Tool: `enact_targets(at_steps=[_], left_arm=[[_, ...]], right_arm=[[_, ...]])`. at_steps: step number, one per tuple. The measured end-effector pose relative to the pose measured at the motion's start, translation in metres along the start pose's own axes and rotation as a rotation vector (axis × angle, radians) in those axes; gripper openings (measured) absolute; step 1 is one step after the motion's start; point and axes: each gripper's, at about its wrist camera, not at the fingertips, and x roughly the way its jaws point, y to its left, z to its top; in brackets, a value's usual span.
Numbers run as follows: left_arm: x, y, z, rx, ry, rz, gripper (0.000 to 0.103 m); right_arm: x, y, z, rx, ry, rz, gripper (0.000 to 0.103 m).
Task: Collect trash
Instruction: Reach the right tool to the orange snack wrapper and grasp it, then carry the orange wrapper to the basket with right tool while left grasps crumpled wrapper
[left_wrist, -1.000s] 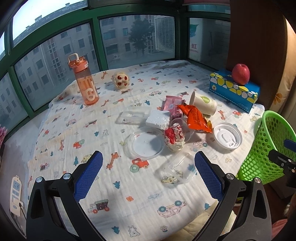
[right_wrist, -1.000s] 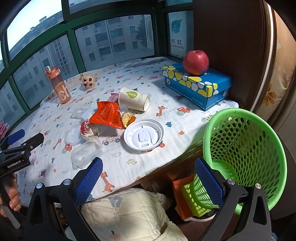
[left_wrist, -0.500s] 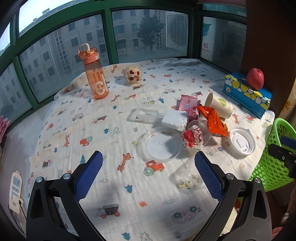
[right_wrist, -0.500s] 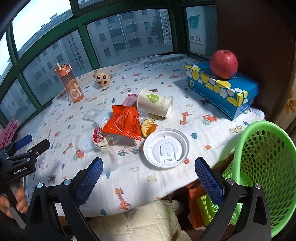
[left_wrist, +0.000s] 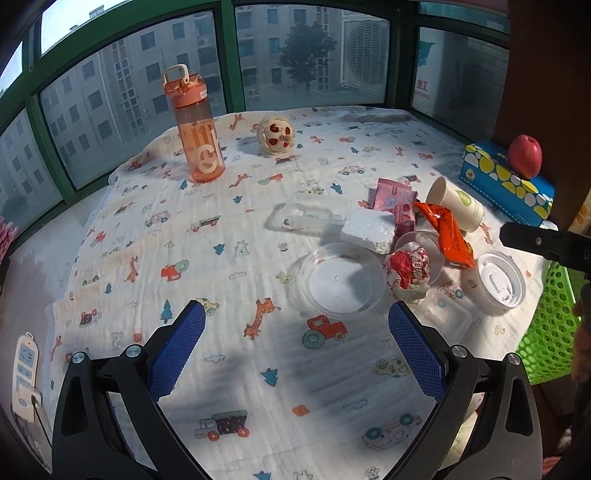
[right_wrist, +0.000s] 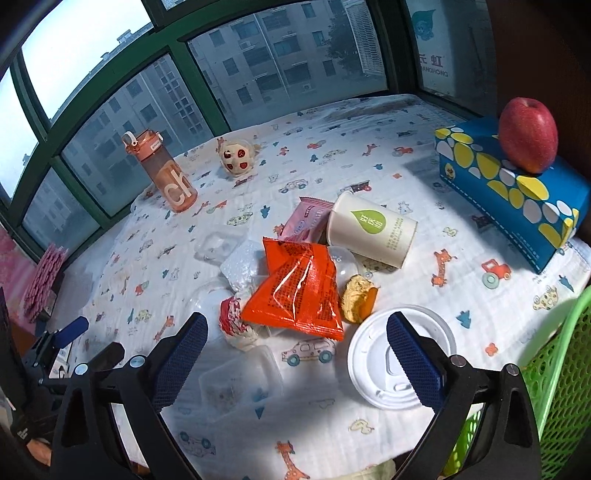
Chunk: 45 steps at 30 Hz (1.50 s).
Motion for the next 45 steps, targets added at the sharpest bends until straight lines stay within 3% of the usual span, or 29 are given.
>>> enact_targets(at_steps=[14,24,27,35,45], left_arm=[[0.017,0.001,0.001,0.006,0.03,-0.041,0.091],[0.022,-0.013,0.009,0.042,0.029,-0.115,0.084],[0.027,-0.017,0.011,0.05,0.038,-0.14,0.081],[0.04,-0.028,0.013,0.075,0.075,-0.22,0.067],[0.063,-0.057,0.024,0.132,0.112,-0.338,0.063]], right_arm=[[0.069,-0.013,0.034,0.087,0.114,0.06,0.074],[0.093,-0.026,0.036,0.136,0.169,0.055,0.07],[0.095,-0.026,0.036,0.134,0.173,0.063,0.07],[0.088,-0.027,0.036,0.153,0.169,0.1,0.05],[0.03,-0.036,0.039,0.18,0.058,0.146,0.049]])
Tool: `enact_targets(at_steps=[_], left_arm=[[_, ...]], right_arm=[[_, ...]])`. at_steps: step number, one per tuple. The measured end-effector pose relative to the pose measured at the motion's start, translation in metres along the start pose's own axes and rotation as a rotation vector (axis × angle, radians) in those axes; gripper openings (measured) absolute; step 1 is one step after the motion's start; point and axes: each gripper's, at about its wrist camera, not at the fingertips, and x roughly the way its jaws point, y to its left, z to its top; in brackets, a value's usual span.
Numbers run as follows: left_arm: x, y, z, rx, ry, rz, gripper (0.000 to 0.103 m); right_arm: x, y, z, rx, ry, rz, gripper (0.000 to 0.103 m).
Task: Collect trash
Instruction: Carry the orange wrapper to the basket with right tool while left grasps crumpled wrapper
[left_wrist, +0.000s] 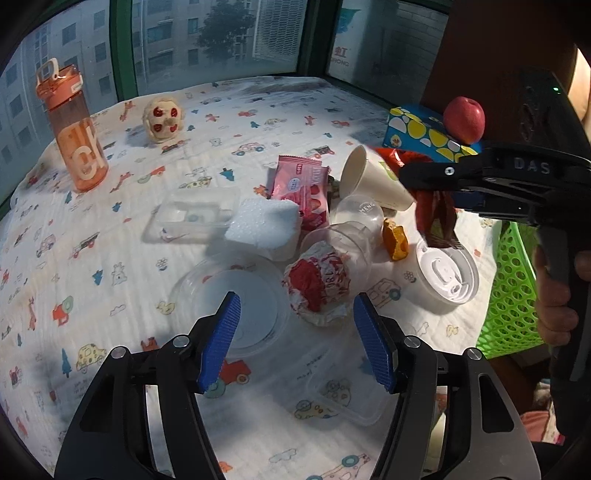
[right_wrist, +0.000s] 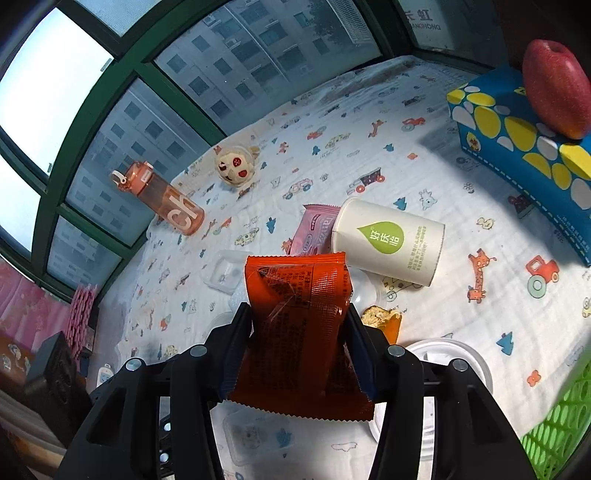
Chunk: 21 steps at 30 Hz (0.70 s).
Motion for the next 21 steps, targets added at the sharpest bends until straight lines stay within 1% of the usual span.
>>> enact_targets(at_steps=[1,6,10,11,15,17,21], left_arm=[[0.004,-0.001,0.002,0.0,0.007,-0.014,0.063],[0.023,-0.007,0.009,0.021,0.036,-0.038,0.063],[0.034,-0.006,0.013,0.003,0.063,-0.071,0.062],[0.037,-0.005,0.013,-0.002,0.07,-0.081,0.058],[0.043,-0.001,0.014,-0.015,0.078,-0.089,0.05],[0.043,0.002,0.014,-0.024,0.075,-0.099,0.044],[0.041,0.006,0.013,-0.038,0.074,-0.1,0.037]], right_arm=[[-0.007,-0.001,-0.001,0.002,-0.011,0.002,0.049],[-0.042,-0.007,-0.01,0.019,-0.055,0.012,0.049],[-0.064,-0.016,-0.022,0.042,-0.083,0.01,0.049],[-0.07,-0.018,-0.026,0.048,-0.087,0.008,0.049],[-0.086,-0.028,-0.044,0.071,-0.096,-0.011,0.049],[-0.094,-0.032,-0.053,0.081,-0.102,-0.023,0.049],[-0.109,-0.042,-0.071,0.106,-0.115,-0.053,0.049]])
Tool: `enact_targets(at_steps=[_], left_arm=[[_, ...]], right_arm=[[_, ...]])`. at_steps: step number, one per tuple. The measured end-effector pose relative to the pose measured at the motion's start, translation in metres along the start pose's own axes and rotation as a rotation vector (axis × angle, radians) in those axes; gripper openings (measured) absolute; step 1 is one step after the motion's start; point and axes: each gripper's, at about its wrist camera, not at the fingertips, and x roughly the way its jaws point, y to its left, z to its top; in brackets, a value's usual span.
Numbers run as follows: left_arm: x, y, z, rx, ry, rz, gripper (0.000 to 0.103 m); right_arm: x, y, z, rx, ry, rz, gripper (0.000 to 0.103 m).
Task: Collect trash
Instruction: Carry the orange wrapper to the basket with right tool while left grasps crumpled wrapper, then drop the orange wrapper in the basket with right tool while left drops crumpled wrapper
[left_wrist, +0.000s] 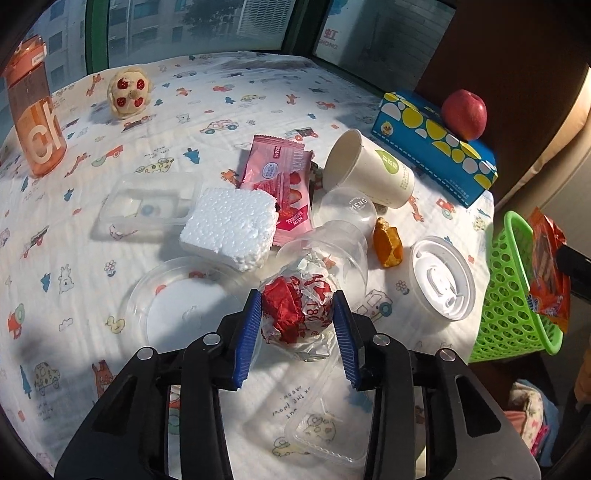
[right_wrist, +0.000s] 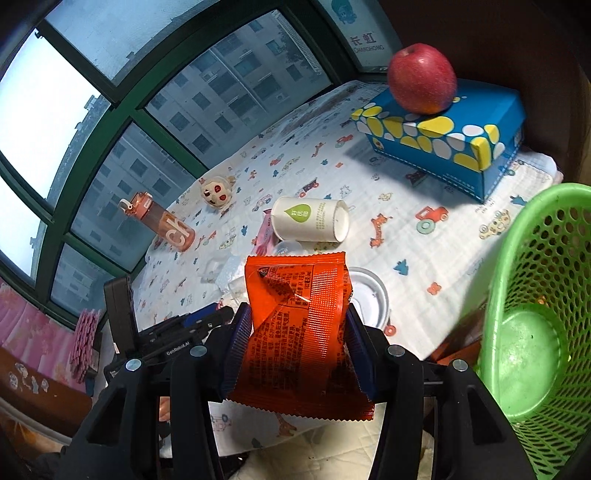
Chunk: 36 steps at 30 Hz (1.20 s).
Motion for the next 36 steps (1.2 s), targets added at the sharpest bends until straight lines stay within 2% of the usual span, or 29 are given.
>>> enact_targets(at_steps=[5,15,22,28,36], left_arm=[[-0.015,0.003,-0.002,-0.027,-0.018,-0.007,0.036],[-0.072,-0.007,0.004,-0.013,-0.13,-0.015,0.036],[-0.091,-0.049,0.013,0.063,-0.172,-0.063,0.036],[-0.083,-0.092,0.02,0.113,-0.16,-0.112,0.036],[-0.068,-0.149,0.025,0.196,-0.134,-0.171,0.036]], right_arm=[[-0.02,-0.017,-0.012,0.039,-0.031,-0.031,0.049],[-0.06,-0.055,-0.023,0.099,-0.109,-0.112,0.049],[-0.081,-0.084,-0.024,0.133,-0.155,-0.195,0.051],[-0.093,-0.105,-0.03,0.132,-0.168,-0.275,0.054],[-0.106,-0.132,-0.039,0.173,-0.17,-0.311,0.064]])
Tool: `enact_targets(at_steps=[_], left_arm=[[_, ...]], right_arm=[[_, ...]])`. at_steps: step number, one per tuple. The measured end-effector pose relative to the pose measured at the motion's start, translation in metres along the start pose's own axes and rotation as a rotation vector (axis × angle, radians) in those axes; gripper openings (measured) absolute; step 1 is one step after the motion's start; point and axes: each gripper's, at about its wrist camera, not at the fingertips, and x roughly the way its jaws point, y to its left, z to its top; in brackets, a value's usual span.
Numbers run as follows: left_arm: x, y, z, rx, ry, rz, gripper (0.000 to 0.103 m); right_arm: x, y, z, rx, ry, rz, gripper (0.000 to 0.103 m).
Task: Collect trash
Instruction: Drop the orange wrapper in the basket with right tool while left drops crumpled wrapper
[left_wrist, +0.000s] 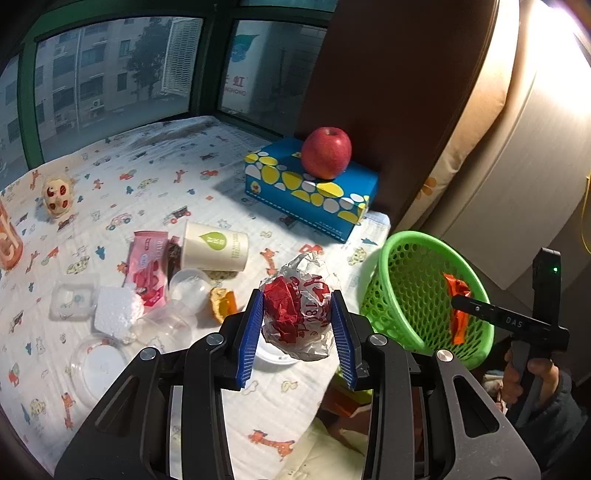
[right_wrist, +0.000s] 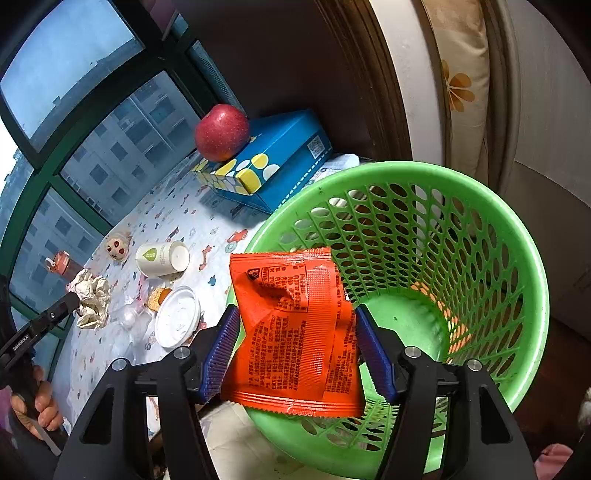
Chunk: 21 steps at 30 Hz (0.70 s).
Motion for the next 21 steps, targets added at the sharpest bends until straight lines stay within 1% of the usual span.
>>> enact_targets(at_steps=[1,3,13,16,21], left_arm=[[0.003,-0.005,0.001,0.006,0.004,-0.007,0.036],[0.009,-0.016,0.005,0.021,0.01,-0.023,0.036],[0.039,-0.074,0.015,0.086,0.039,-0.111,0.036],[0.052,-0.091,0.015,0.095,0.068,-0.141,0.036],[0.074,-0.122,0.01,0.13,0.117,-0.169,0.036]], right_arm=[[-0.002,-0.003,-0.001,0.002,-0.002,-0.002,0.064],[-0.006,-0.008,0.0,0.004,-0.01,-0.007,0.069],[-0.038,-0.03,0.002,0.03,-0.074,-0.023,0.071],[-0.05,-0.037,0.0,0.034,-0.102,-0.04,0.074],[-0.062,-0.046,-0.004,0.047,-0.133,-0.061,0.075]])
